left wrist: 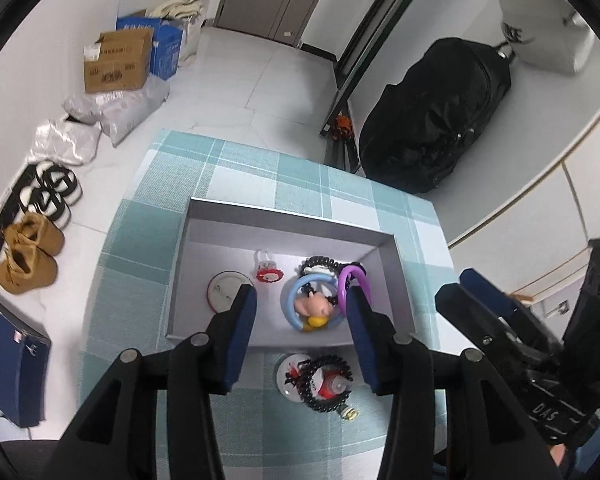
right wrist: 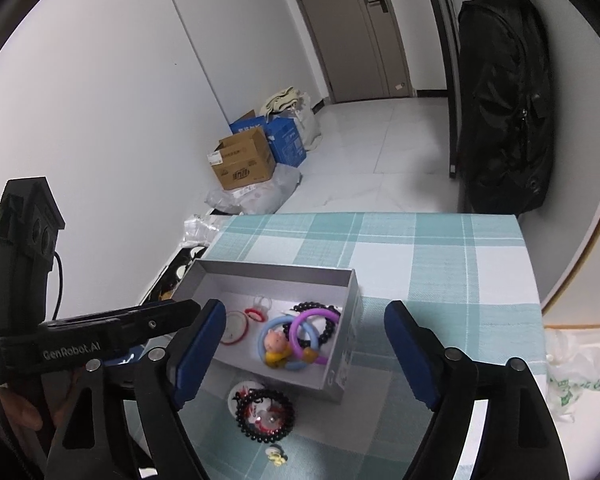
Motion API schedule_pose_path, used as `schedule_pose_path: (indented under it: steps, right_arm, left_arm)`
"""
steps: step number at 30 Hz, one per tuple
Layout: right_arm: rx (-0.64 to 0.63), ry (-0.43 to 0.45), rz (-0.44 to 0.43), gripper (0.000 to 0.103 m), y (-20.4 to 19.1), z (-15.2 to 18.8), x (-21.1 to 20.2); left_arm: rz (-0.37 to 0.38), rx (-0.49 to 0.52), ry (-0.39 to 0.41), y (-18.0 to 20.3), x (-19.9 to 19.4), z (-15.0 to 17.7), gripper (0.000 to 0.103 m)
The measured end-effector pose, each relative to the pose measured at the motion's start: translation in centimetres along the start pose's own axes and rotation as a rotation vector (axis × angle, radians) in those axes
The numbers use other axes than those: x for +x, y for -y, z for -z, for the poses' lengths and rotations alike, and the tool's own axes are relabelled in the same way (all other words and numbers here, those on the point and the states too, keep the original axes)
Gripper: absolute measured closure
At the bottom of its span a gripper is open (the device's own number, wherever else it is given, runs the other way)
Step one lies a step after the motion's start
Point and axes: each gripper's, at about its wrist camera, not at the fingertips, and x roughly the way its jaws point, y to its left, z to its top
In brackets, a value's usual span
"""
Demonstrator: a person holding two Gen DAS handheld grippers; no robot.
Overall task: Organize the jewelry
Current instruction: 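Carry the doll figure and purple ring into the white box and open both grippers, then lower the right gripper onto the black beaded bracelet, grasp and lift it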
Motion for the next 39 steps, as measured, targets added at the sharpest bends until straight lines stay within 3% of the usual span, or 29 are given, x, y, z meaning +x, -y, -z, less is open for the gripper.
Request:
schedule_pose_path:
  steps: [10,16,18,20,27,30,39]
  right_arm:
    - [-0.058,-0.002,0.033,0.017,-0.5,2.2,-1.8]
    - [-0.101,-0.022,0.054,0.016,-1.0,3.6,-2.7]
    - [-0.110,-0.030,0.061,0.014,-1.1,4.1,-2.8]
    - [-0.114,-0.045,0.068,0.014,-1.1,4.6,-2.7]
    - [-0.161,-0.107,0.074,0.013,-1.8,6.1,-1.7]
    - [-0.173,-0.144,0.068,0.013,-2.1,6.6,-0.8]
    - [-0.234,-0.241,0.072,0.013,-3.7,8.0,2.3]
  left_arm:
    - [-0.071,0.113,0.054,1.2,-1.1,2.0,0.053]
    - [-0.077,0.104,0.042,0.8,-1.3,3.2,0.043]
    - [-0.079,0.102,0.063,0.5,-1.8,3.6,0.030]
    - [-0.100,0.111,0.086,0.5,-2.2,4.0,0.024]
    - [-0.107,0.084,0.049,-0.9,-1.7,4.6,0.020]
    - [-0.080,0.068,0.046,-1.6,-1.9,4.8,0.002]
    - [-0.087,0.018,-0.004,-3.3,-1.6,5.1,0.001]
